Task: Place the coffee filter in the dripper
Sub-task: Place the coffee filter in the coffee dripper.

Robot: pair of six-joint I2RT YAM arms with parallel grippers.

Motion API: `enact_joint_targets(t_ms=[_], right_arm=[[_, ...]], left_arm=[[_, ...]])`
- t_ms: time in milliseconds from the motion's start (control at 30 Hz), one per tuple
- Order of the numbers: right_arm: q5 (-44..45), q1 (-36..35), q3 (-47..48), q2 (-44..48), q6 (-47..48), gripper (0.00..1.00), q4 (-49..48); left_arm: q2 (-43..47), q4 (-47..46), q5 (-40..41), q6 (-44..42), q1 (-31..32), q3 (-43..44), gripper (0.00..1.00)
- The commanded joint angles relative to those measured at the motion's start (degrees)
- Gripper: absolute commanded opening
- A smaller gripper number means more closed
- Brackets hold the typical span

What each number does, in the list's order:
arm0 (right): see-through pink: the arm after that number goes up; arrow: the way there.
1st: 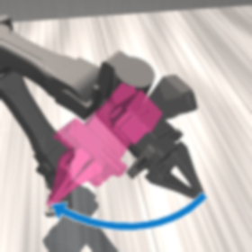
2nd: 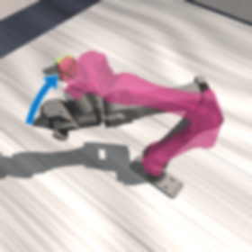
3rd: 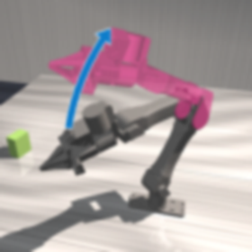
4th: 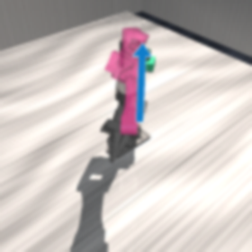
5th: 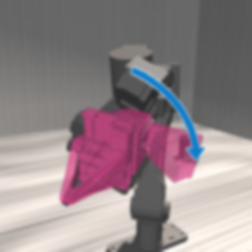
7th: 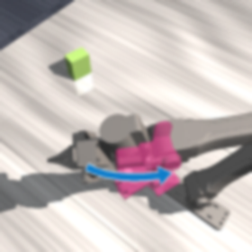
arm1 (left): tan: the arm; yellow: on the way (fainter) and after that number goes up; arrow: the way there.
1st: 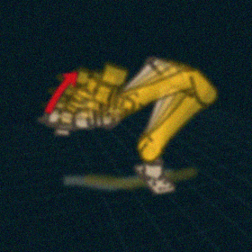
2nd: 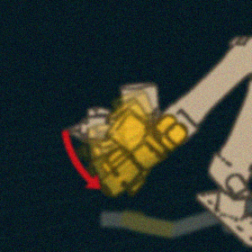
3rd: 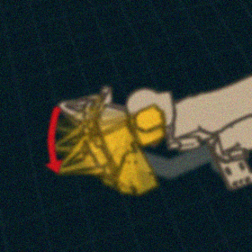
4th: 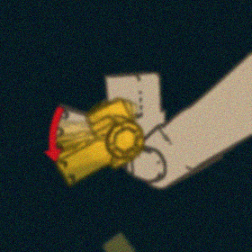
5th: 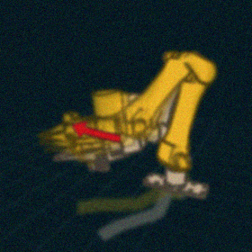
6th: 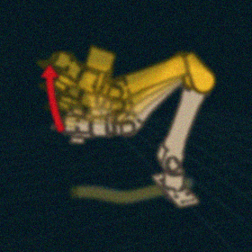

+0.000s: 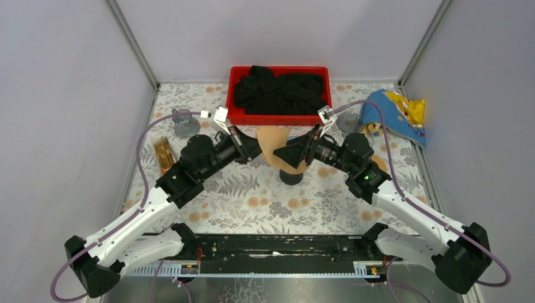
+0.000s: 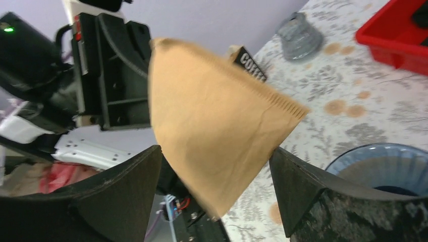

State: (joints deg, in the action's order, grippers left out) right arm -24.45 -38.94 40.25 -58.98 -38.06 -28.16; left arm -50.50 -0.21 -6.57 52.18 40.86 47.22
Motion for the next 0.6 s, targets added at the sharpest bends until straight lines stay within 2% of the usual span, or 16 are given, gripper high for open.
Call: enact_joint_targets(t_ms=[0, 133, 267, 433, 567], right_arm=[[6.4, -0.3, 6.5, 2.2, 12.2, 0.85, 14.6], [9.9, -0.3, 9.8, 2.7, 16.9, 0.86, 20.6], [11.5, -0.4, 13.0, 2.3, 19.7, 0.87, 24.3], [14.4, -0.9, 15.3, 3.0, 22.6, 0.88, 26.4], [12.9, -2.0, 17.5, 1.4, 23.1, 0.88, 26.3]], left_arm=[[-3.8, 11.6, 13.8, -6.0, 6.3, 8.1, 0.0], [-6.8, 17.8, 22.7, -7.7, 10.9, 13.4, 0.0], [-9.8, 22.5, 28.3, -8.8, 12.9, 17.5, 0.0], [-13.5, 28.4, 36.3, -10.3, 15.0, 22.4, 0.0], [-16.5, 31.9, 40.4, -11.6, 15.8, 26.3, 0.0]])
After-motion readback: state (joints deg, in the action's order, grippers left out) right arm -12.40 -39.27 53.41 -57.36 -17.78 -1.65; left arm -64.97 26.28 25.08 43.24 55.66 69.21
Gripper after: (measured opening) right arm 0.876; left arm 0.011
